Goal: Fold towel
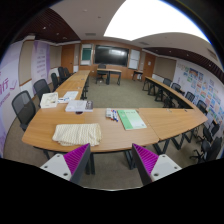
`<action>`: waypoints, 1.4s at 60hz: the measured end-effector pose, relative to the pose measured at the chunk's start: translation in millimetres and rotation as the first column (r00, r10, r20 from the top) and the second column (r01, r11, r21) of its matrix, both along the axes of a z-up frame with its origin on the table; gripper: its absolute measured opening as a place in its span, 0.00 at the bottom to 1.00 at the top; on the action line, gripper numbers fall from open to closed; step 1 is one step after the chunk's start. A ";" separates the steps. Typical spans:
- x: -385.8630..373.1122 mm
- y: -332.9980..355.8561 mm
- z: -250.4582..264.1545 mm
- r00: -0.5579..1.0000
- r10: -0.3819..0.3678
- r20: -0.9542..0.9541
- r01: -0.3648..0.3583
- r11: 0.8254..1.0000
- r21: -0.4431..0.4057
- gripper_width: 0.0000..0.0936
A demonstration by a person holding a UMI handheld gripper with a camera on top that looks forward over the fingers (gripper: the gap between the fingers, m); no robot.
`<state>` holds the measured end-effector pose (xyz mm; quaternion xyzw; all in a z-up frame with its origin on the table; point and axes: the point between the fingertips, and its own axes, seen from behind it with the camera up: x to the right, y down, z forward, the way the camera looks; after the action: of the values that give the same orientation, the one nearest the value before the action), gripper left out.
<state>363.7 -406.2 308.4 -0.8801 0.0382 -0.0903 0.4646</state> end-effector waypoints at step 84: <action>-309.8 316.5 -317.8 0.977 0.209 -0.037 -0.212 0.959 -0.191 0.48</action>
<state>53.9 -89.8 -9.4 -0.9209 -0.0606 -0.0363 0.3834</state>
